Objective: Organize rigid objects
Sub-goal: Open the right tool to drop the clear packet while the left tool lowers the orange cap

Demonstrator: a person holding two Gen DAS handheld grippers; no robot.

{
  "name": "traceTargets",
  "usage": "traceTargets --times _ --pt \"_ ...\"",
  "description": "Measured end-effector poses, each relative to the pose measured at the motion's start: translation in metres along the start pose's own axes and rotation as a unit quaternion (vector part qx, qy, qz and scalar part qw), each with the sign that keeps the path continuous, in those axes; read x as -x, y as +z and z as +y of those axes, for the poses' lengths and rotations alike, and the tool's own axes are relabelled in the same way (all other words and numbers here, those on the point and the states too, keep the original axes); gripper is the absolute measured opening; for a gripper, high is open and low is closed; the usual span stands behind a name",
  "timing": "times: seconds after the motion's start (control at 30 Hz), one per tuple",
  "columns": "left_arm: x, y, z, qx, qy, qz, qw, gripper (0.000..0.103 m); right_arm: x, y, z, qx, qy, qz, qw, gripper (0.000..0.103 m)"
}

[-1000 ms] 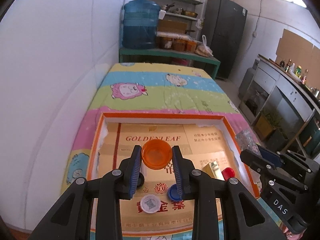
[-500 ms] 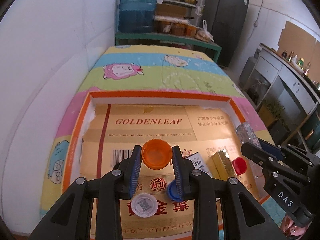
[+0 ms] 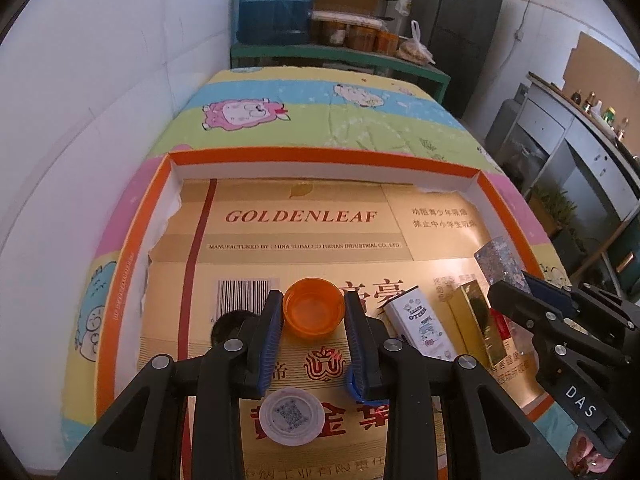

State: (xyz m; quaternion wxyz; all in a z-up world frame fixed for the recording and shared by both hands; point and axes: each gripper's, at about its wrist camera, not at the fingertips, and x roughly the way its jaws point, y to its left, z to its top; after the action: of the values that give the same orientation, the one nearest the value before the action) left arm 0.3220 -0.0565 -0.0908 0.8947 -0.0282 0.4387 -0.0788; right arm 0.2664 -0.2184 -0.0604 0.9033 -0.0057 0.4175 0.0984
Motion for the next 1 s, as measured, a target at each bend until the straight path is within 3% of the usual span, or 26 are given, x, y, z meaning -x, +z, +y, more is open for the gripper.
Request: traceTargets --times 0.37,0.57,0.8,1.0 --pt "-0.005 -0.003 0.001 0.000 -0.004 -0.003 1.0000 0.032 -0.007 -0.003 -0.004 -0.003 -0.002 0.007 1.000 0.020" --pt "-0.003 -0.002 0.004 0.008 -0.015 -0.002 0.9999 0.047 -0.008 -0.003 -0.003 -0.003 0.000 0.006 1.000 0.020" --pt "0.003 -0.003 0.005 0.005 -0.011 -0.013 0.9999 0.047 -0.008 -0.004 -0.004 -0.006 0.003 0.004 1.000 0.021" --pt "0.018 -0.002 0.003 0.001 -0.012 -0.029 0.9995 0.047 -0.001 -0.002 -0.004 -0.009 0.003 -0.008 1.000 0.037"
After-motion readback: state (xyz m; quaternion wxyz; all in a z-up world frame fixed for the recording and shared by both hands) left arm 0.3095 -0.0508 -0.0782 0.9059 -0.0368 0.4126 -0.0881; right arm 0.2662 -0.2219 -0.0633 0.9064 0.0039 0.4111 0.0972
